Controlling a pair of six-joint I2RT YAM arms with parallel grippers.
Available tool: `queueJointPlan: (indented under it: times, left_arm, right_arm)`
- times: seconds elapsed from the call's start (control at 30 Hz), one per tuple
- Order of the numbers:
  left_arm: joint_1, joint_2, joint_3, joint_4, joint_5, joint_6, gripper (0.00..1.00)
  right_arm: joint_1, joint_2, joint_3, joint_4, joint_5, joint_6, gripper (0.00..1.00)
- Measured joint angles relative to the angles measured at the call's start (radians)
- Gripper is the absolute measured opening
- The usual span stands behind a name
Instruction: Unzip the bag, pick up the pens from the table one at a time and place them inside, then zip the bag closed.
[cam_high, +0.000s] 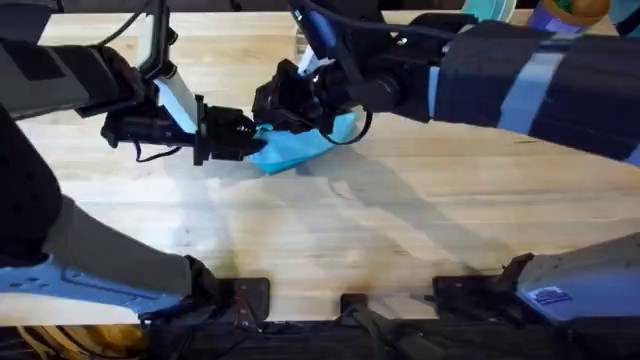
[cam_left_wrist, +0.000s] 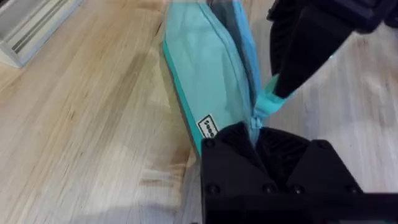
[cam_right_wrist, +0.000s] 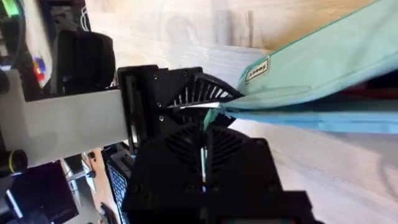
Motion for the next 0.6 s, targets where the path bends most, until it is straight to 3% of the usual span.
queueJointPlan:
  times: [0.3,0.6]
  left_arm:
    - [0.000,0.000,0.000,0.001,-0.001,0.000,0.045]
    - [0.000,0.000,0.000,0.001,0.002,0.000,0.044]
  right_arm:
    - [-0.004,0.000,0.000,-0.001,0.000,-0.009,0.031]
    - [-0.046,0.000,0.000,-0.025,-0.016,-0.136,0.031]
